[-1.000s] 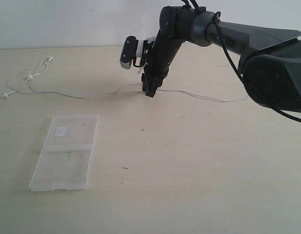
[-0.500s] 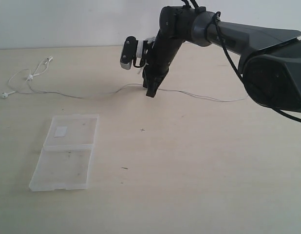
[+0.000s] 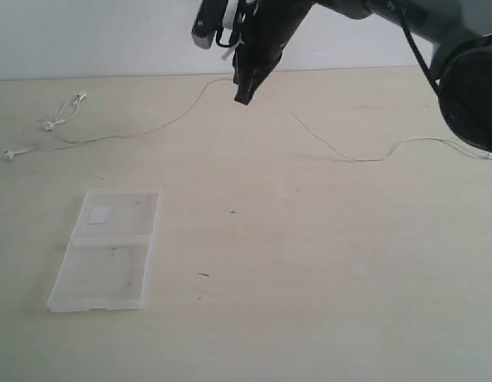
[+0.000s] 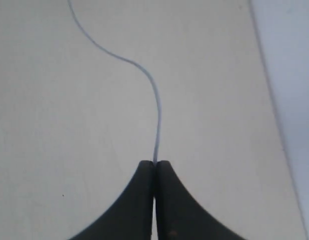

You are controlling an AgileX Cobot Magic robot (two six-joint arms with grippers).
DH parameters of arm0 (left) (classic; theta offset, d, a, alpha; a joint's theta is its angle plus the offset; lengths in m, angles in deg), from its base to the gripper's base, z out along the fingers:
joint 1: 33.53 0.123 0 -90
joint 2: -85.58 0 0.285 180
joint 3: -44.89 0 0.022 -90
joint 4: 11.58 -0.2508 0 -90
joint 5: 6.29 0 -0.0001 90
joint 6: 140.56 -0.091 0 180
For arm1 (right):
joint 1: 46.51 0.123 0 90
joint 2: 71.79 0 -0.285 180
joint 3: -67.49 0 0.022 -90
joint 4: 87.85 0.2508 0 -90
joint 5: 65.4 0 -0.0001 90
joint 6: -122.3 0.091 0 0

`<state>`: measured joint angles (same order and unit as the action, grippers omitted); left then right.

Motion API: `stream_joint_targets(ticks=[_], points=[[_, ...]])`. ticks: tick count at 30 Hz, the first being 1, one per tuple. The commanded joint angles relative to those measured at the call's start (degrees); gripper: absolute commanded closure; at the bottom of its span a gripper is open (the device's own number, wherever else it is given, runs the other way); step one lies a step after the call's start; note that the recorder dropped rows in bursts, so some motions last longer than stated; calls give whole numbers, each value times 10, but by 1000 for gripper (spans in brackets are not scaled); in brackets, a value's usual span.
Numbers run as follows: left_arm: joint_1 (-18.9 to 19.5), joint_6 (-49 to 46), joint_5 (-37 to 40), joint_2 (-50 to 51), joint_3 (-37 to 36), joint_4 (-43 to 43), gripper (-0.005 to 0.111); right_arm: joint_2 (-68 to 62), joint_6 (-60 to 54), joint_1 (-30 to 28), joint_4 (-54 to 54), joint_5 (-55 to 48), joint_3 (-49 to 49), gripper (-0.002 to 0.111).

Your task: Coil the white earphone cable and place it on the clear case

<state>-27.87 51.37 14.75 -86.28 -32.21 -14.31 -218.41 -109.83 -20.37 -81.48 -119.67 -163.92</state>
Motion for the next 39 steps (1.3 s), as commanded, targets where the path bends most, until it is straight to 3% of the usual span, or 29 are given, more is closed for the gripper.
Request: stream_joint_targets(ticks=[1,13,21,39], points=[[0,3,-4,-3,-1,3,107,45,44,-1,-16,-3,-4,108],[-1,3,-4,-3,-1,3,107,141,178,-1,-93,-78,-4,108],[-1,3,-4,-3,-1,3,107,207,200,-1,-88,-154,-4,108],[-1,3,-4,-3,-1,3,107,402,270,-1,-19,-157,-3,108]])
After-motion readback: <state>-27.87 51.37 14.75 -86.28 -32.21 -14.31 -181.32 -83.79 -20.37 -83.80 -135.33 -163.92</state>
